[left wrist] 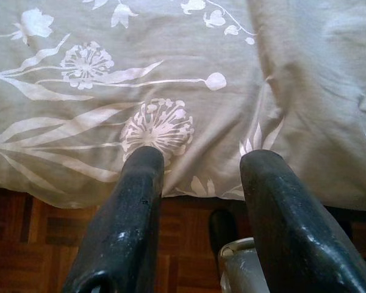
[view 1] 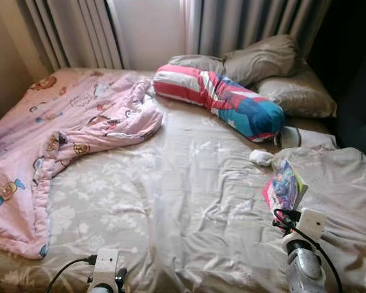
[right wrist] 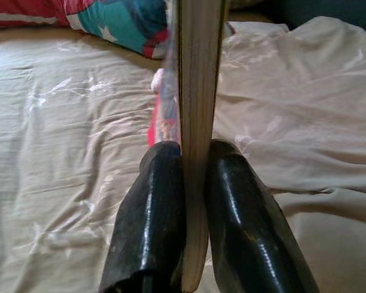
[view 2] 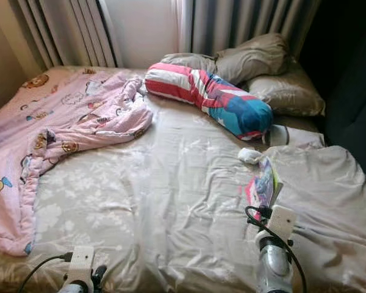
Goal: Clean up the room
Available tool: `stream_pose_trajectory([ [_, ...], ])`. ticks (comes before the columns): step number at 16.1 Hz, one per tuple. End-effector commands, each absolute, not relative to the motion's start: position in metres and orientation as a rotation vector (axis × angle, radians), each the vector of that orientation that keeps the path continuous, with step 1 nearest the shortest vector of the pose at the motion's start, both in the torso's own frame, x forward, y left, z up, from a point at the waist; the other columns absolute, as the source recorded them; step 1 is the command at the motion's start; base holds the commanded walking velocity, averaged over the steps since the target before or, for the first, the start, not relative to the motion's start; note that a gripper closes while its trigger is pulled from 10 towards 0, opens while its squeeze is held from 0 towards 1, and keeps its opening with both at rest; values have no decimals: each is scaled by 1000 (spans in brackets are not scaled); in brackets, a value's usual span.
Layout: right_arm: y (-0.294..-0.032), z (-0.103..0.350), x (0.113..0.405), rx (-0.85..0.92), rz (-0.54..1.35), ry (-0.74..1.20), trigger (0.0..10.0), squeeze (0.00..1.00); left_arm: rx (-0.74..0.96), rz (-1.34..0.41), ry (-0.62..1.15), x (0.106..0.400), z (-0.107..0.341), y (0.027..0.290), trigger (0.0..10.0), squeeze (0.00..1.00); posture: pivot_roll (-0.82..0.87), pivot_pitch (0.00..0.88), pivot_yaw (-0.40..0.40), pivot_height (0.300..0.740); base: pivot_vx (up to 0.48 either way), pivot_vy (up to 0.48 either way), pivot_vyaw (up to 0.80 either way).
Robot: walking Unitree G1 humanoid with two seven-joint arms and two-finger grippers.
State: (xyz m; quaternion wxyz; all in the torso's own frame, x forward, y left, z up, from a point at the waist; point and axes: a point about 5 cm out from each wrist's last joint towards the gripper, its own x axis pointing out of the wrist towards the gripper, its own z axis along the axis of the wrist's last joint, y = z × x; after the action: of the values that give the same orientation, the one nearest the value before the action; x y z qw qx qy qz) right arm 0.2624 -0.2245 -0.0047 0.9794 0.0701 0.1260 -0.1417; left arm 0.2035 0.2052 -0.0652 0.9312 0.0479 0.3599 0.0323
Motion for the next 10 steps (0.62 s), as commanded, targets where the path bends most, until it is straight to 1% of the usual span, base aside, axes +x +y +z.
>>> stream_pose_trajectory([
  [1,-228,2,267,138,-288,211,10000,0,108,64,760,199,-68,206,10000,0,60,28,-23,740,0,-319,0],
  [8,-225,2,268,154,-289,210,10000,0,109,69,764,198,-68,208,10000,0,66,30,-21,740,0,0,0],
  [10,-225,2,267,154,-290,209,10000,0,119,63,768,197,-69,207,10000,0,67,29,-21,740,0,-291,0],
])
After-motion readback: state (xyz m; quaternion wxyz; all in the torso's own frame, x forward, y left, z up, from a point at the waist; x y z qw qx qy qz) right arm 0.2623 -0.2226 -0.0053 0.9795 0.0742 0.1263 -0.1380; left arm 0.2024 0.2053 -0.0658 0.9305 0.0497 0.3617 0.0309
